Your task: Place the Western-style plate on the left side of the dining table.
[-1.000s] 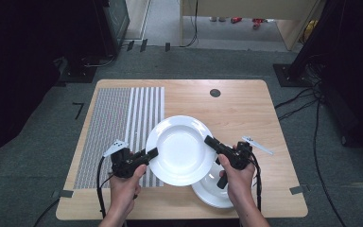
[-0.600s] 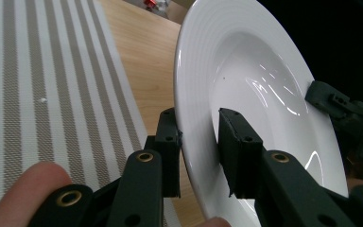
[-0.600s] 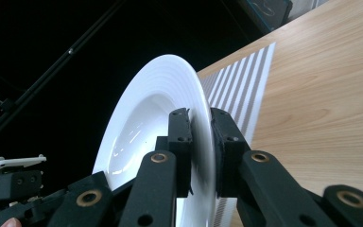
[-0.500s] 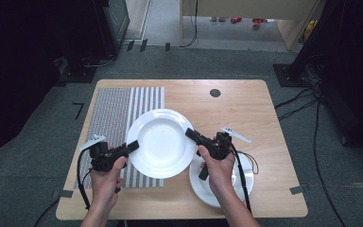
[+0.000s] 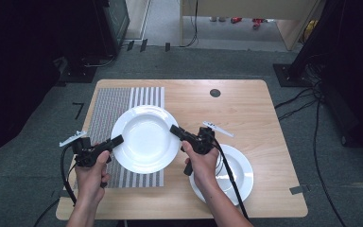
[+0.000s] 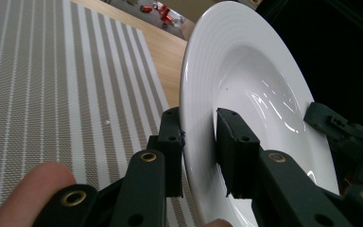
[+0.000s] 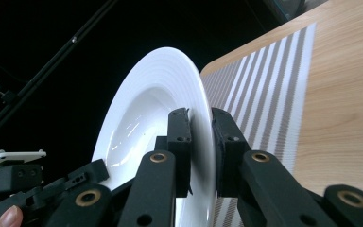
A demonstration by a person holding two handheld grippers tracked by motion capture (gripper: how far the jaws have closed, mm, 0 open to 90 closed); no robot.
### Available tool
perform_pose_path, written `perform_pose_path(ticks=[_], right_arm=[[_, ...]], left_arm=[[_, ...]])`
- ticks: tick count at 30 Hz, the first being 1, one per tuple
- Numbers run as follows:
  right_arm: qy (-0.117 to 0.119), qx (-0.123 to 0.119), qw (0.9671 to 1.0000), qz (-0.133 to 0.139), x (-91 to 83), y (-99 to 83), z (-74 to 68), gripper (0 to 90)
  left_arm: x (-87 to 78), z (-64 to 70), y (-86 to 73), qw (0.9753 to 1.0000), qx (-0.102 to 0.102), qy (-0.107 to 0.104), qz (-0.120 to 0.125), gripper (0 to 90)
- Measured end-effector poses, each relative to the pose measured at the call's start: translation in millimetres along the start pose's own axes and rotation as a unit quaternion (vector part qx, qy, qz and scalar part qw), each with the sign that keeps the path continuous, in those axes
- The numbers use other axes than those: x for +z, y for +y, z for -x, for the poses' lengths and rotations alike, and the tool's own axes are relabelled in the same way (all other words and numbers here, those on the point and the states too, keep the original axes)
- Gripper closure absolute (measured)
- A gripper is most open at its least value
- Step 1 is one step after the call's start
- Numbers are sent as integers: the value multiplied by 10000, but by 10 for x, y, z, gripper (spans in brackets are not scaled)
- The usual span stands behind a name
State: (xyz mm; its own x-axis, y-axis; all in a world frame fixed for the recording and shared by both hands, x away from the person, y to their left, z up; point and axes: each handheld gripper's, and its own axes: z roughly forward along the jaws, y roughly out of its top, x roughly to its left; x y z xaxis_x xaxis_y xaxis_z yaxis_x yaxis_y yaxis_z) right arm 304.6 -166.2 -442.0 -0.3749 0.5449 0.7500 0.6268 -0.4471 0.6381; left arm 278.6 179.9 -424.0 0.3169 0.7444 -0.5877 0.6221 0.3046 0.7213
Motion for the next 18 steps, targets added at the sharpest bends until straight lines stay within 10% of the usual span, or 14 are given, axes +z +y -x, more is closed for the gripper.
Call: perform_pose_path(ticks=[18], right_arm=[[6,44,9997,-248,515,-81,-105,807]], left_arm=[[-110,-409,185,9994,-259,222,30,735]])
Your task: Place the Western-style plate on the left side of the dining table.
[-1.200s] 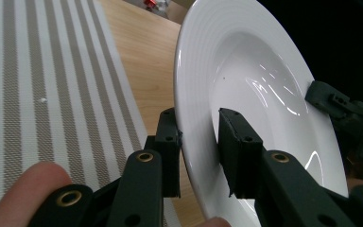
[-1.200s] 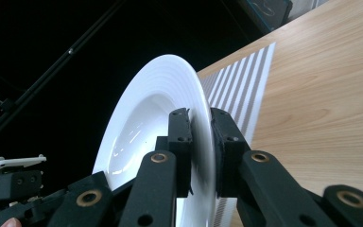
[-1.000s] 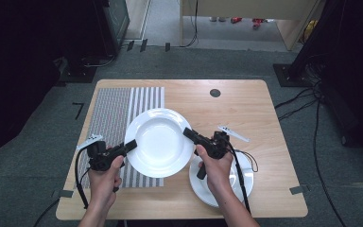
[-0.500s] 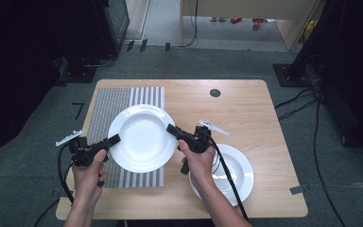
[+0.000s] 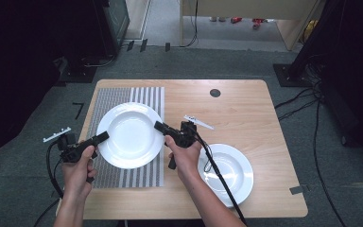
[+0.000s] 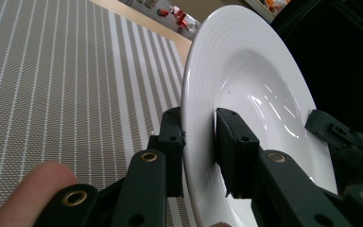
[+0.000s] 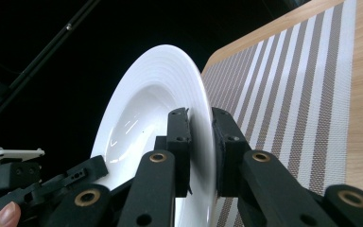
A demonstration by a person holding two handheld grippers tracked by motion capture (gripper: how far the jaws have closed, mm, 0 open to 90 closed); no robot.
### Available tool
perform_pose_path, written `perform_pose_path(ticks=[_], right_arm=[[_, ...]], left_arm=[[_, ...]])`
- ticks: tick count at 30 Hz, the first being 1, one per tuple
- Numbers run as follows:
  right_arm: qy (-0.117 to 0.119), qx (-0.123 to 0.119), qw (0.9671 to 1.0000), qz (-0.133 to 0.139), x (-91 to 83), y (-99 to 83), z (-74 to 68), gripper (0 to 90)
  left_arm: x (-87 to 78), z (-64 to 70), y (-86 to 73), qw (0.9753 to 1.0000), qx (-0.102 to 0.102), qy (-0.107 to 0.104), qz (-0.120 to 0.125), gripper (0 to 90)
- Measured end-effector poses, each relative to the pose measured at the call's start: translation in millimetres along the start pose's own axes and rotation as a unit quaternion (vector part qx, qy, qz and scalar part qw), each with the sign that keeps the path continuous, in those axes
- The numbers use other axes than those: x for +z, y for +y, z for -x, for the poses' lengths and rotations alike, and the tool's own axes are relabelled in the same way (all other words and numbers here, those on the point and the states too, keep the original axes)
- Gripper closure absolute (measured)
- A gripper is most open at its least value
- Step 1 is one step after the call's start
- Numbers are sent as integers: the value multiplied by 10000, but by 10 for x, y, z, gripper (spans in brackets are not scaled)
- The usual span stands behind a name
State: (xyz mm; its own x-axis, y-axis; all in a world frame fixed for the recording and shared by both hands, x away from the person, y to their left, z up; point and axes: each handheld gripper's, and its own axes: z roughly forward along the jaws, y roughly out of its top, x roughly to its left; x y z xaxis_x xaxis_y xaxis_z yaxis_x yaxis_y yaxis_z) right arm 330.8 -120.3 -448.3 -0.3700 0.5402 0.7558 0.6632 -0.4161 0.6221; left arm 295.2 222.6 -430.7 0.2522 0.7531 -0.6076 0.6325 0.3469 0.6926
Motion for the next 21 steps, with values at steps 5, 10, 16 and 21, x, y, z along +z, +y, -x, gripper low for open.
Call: perform_pose_path(ticks=[5,10,16,21], right_arm=[[-25,33,10000,-64,110,-6,24,805],[-59,97,9998,-158,241,-3,71,805],[-78,187,9994,-266,421,-18,139,808],[-144,243,9988,-392,575,-44,207,807]], left_arm=[[29,-88,21,10000,-48,67,-26,735],[79,-187,43,9998,-94,158,-43,735],[148,-338,68,9994,-194,295,-45,733],[225,-479,76,9985,-278,448,-118,730]])
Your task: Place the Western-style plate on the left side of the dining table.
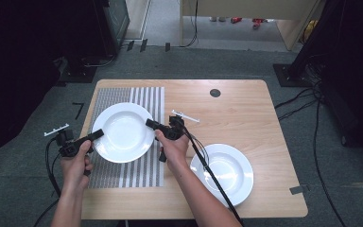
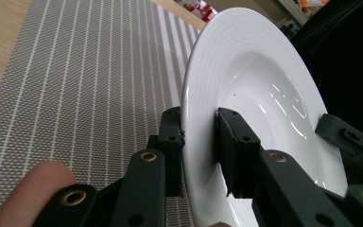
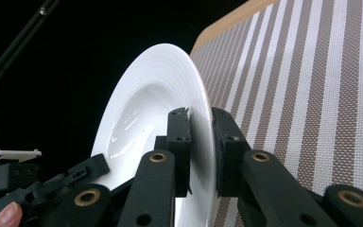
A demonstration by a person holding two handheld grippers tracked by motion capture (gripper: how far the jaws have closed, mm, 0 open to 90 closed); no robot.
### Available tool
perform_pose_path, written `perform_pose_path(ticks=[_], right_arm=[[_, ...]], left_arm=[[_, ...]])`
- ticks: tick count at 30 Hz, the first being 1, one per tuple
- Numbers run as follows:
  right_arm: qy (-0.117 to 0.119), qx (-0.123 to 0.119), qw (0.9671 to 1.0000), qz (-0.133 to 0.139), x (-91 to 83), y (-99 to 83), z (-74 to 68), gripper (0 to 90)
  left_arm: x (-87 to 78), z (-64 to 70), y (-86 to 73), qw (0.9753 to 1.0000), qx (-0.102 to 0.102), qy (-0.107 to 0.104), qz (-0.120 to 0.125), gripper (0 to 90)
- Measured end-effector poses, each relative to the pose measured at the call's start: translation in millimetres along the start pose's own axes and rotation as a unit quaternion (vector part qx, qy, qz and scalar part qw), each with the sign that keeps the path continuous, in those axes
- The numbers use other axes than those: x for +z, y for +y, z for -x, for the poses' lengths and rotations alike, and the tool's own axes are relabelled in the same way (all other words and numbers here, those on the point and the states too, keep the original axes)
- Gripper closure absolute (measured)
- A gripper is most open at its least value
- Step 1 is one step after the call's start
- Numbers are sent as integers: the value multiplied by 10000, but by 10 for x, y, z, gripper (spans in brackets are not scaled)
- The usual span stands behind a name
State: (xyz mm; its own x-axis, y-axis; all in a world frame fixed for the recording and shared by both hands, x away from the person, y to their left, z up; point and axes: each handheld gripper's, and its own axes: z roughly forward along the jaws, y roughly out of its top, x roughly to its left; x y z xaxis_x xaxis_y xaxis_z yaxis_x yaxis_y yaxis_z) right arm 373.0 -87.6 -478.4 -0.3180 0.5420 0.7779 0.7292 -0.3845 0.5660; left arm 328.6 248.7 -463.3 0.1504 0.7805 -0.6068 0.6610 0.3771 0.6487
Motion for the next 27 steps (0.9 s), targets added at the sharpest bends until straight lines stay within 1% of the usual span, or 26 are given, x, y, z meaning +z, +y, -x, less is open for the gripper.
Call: perform_pose_path(ticks=[2,4,7,12,14,17,19,23,27], right_arm=[[-59,47,10000,-50,86,2,49,805],[-76,60,9999,-58,110,4,66,805],[-147,159,9997,-89,190,9,117,805],[-266,179,9994,-133,314,24,179,807],[-280,185,9993,-134,331,23,193,806],[-320,280,9990,-146,378,13,237,804],[-365,307,9987,-166,413,0,286,800],[-441,315,9984,-178,440,-11,321,794],[-502,270,9982,-197,469,-23,339,791]], left_arm=[[55,-46,0,10000,-29,70,-23,729],[76,-64,1,9999,-23,93,-42,728],[154,-124,10,9998,-67,171,-77,724],[249,-218,15,9996,-143,215,-140,719],[277,-243,14,9994,-166,239,-163,719],[314,-276,14,9993,-190,261,-203,719],[341,-291,13,9992,-170,275,-234,720],[389,-310,6,9989,-185,324,-272,721],[416,-332,-4,9986,-188,389,-319,717]])
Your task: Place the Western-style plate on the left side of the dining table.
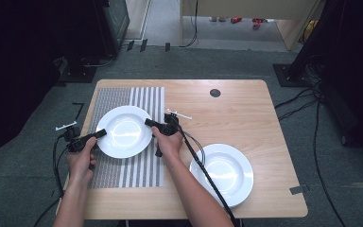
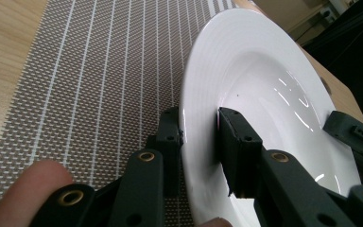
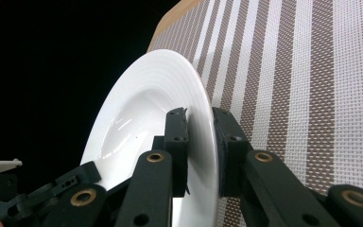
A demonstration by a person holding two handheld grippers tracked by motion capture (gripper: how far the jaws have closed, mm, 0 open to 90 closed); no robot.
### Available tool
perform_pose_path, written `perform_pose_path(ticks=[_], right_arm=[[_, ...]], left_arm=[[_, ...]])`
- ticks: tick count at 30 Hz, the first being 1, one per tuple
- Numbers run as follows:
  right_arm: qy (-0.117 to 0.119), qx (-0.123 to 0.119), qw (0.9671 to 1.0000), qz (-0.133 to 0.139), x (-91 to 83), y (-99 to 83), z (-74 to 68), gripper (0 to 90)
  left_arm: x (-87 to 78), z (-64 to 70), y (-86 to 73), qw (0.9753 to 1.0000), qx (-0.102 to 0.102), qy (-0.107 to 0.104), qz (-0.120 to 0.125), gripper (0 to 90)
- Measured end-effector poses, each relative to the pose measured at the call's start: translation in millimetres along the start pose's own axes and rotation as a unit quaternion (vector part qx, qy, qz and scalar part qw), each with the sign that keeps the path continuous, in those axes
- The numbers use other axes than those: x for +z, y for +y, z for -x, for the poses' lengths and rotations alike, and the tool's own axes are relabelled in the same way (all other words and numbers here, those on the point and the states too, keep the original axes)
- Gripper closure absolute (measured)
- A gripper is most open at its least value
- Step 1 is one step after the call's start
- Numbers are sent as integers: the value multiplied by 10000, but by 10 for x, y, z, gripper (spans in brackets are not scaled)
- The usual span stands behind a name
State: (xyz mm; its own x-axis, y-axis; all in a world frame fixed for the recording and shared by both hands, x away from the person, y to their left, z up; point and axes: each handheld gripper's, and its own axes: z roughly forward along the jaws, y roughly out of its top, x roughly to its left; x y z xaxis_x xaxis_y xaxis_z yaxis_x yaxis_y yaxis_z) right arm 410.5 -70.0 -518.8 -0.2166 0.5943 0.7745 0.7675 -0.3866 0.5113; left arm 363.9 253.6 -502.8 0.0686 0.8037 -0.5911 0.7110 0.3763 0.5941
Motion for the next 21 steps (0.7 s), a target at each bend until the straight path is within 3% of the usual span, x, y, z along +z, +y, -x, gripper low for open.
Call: perform_pose_path(ticks=[16,21], right_arm=[[-236,-234,9994,1,88,-54,64,768],[-258,-292,9992,-28,97,-53,73,762]], left_arm=[[63,-19,-36,9998,71,156,-91,698],[52,-31,-34,9999,98,9,-92,649]])
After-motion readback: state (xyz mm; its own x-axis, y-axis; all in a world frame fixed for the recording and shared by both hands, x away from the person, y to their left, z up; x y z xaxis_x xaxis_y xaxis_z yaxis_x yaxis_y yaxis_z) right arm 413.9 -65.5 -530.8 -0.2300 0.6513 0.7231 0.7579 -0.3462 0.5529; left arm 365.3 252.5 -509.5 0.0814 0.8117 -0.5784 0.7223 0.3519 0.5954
